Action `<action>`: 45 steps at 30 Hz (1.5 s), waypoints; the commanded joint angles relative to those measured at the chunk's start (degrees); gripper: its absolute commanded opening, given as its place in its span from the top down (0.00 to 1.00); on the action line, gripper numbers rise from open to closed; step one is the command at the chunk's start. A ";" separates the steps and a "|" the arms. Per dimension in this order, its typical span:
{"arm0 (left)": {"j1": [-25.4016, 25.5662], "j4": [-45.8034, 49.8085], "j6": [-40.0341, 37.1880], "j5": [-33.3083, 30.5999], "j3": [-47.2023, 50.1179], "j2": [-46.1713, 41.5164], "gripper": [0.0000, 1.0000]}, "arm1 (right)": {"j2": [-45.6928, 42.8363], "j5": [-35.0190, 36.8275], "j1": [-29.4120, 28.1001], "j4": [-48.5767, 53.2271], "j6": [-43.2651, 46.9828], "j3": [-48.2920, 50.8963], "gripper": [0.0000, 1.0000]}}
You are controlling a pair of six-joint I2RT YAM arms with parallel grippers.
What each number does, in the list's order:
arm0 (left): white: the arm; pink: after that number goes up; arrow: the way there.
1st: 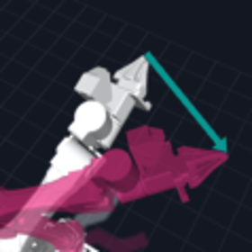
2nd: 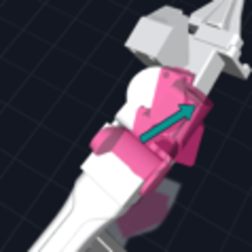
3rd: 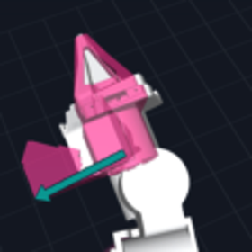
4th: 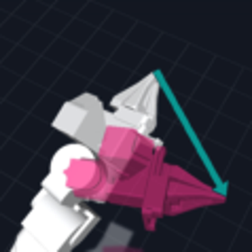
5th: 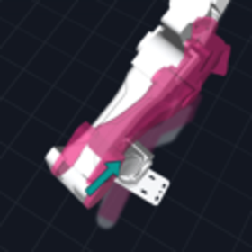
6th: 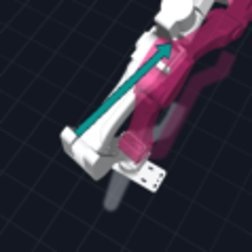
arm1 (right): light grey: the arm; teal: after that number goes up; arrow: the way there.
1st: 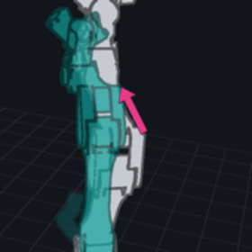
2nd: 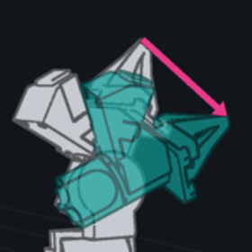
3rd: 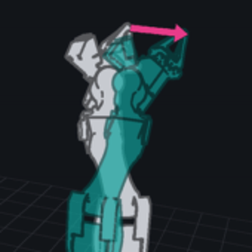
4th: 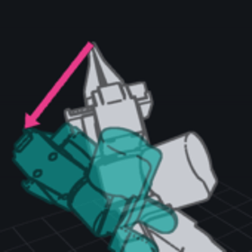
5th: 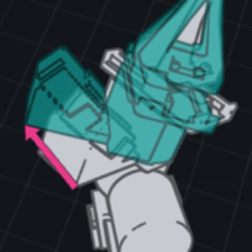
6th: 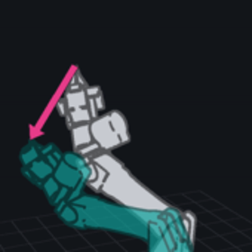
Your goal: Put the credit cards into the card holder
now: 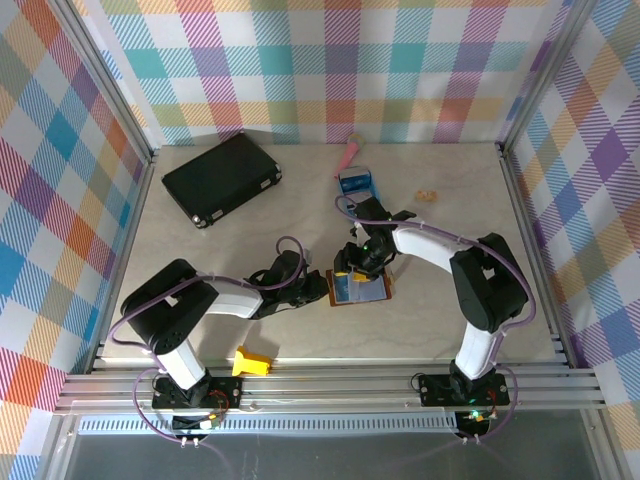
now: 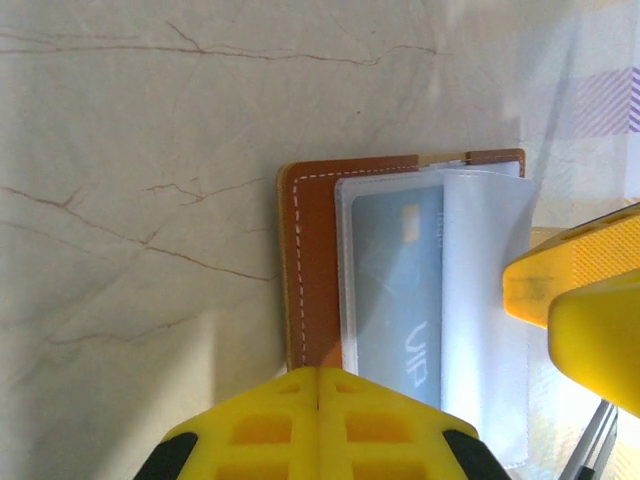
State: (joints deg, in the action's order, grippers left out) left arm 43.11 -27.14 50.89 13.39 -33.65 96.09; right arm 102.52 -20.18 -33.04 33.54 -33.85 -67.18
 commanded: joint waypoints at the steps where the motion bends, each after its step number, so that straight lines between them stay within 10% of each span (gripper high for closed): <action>1: 0.48 -2.64 -1.06 0.84 2.27 -3.28 0.97 | -0.85 -0.29 -0.19 0.83 0.03 -0.36 0.48; 45: 1.62 -3.74 -0.38 -0.95 7.91 -9.38 1.00 | 4.61 -9.21 -3.61 -9.64 -6.53 -2.86 0.50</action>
State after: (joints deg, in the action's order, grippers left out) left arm 44.23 -31.51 50.96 13.61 -26.57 88.55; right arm 106.48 -27.46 -36.38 25.87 -38.85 -69.12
